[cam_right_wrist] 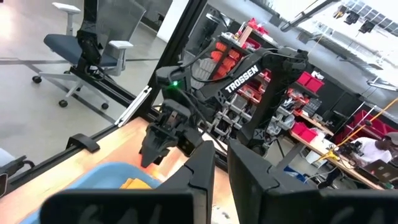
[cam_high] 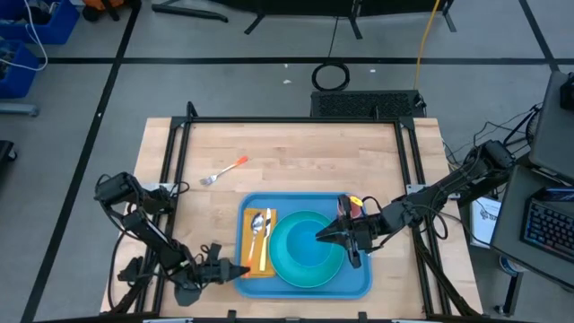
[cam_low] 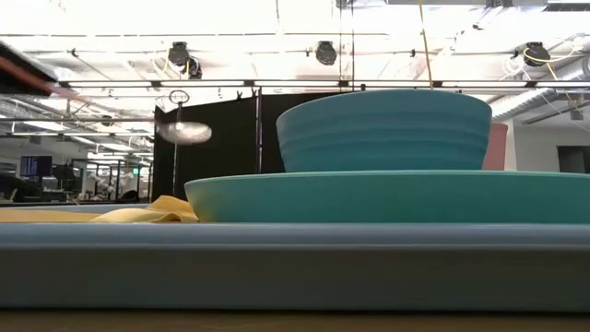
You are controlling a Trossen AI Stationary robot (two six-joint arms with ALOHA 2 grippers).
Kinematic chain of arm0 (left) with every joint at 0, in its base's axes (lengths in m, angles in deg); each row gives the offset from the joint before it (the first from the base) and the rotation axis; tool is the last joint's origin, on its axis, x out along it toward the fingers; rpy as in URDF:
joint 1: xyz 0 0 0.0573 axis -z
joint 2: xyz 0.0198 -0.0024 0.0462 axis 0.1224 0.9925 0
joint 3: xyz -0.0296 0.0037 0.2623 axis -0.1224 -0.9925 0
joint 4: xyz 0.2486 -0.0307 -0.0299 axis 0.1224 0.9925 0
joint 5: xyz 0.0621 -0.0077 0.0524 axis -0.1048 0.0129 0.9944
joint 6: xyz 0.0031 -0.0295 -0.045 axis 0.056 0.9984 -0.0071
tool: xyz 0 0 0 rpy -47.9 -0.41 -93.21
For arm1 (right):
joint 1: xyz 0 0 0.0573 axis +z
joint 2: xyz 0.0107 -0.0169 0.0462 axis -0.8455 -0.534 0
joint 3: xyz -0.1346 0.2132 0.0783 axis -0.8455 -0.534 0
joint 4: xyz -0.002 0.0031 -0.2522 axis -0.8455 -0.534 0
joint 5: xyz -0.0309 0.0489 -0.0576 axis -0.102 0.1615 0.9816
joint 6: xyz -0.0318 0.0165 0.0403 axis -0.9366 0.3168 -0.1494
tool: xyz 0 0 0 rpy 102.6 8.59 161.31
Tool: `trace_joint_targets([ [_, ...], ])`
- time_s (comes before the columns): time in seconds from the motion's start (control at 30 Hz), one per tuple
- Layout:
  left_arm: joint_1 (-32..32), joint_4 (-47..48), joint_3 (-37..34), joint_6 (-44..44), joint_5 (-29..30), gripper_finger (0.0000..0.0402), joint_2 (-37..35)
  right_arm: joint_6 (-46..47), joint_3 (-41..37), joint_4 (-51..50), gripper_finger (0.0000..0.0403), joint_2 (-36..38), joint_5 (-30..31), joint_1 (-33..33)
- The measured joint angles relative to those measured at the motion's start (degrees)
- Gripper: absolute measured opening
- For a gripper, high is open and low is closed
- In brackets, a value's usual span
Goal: Set up tray
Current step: Put the orange spoon on top of the yellow napkin to the left of the yellow knife
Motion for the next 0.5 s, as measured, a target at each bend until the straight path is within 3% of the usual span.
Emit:
trace_joint_targets([
  [0.27, 0.1, 15.2, 3.3, 11.0, -6.3, 0.0005, 0.0, -1.7, 0.0, 1.4, 0.0034, 0.0, 0.0, 0.0],
  [0.37, -0.3, 17.2, 3.3, 17.3, -10.1, 0.0005, 0.0, -2.5, 0.0, 1.9, 0.0034, 0.0, 0.0, 0.0],
  [0.5, -2.0, 17.0, 3.3, 17.4, -14.0, 0.0005, 0.0, -2.5, 0.0, 3.0, 0.0034, 0.0, -0.1, 0.0],
])
